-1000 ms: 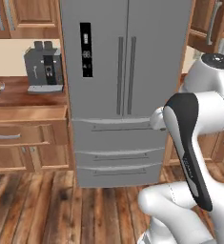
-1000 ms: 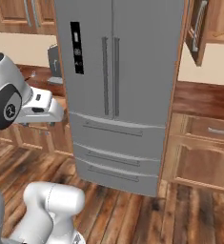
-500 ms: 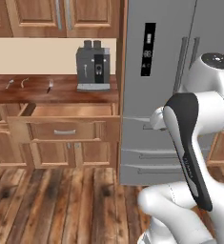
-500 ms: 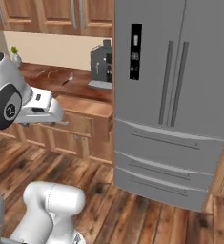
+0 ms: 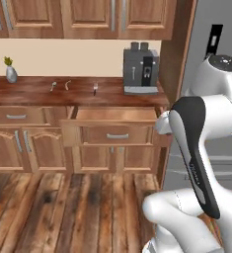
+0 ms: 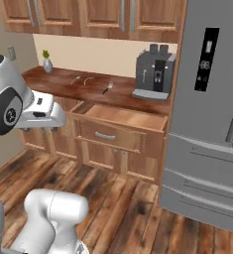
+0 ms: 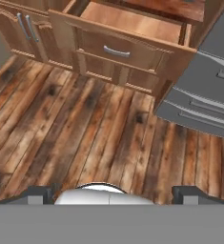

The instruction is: Organize the utensils by type. Pick up the wooden spoons from the counter and place them in the open cabinet. Then pick up the metallic utensils from the counter and place them in the open drawer.

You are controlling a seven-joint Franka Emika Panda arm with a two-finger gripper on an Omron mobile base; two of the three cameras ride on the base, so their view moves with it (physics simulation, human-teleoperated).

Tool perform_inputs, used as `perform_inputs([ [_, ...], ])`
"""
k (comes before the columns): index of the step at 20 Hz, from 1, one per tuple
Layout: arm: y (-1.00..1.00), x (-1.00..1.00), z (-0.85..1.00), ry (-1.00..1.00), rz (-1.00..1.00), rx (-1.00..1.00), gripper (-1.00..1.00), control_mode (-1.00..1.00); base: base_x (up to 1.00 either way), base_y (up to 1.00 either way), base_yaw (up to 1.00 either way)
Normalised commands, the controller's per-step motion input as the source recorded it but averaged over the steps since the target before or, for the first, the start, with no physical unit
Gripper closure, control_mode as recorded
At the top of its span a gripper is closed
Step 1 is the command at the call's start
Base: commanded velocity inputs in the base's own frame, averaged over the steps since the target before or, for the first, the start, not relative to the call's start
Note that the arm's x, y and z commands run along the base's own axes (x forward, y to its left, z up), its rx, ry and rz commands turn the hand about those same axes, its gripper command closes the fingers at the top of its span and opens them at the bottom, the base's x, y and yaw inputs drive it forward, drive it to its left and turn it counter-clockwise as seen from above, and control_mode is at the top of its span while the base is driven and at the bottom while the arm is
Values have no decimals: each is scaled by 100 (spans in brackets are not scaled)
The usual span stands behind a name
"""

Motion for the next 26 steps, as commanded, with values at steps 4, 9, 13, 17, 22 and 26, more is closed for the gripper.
perform_inputs([
  [4, 0, 0, 0, 0, 0, 0, -100, 100, 1, 99, 1],
  [9, 0, 0, 0, 0, 0, 0, -100, 100, 7, 91, 0],
  [13, 0, 0, 0, 0, 0, 0, -100, 100, 10, 88, 0],
  [17, 0, 0, 0, 0, 0, 0, -100, 100, 30, 81, 0],
  [22, 0, 0, 0, 0, 0, 0, -100, 100, 67, 20, -12],
  [26, 0, 0, 0, 0, 0, 0, -100, 100, 69, -9, -25],
])
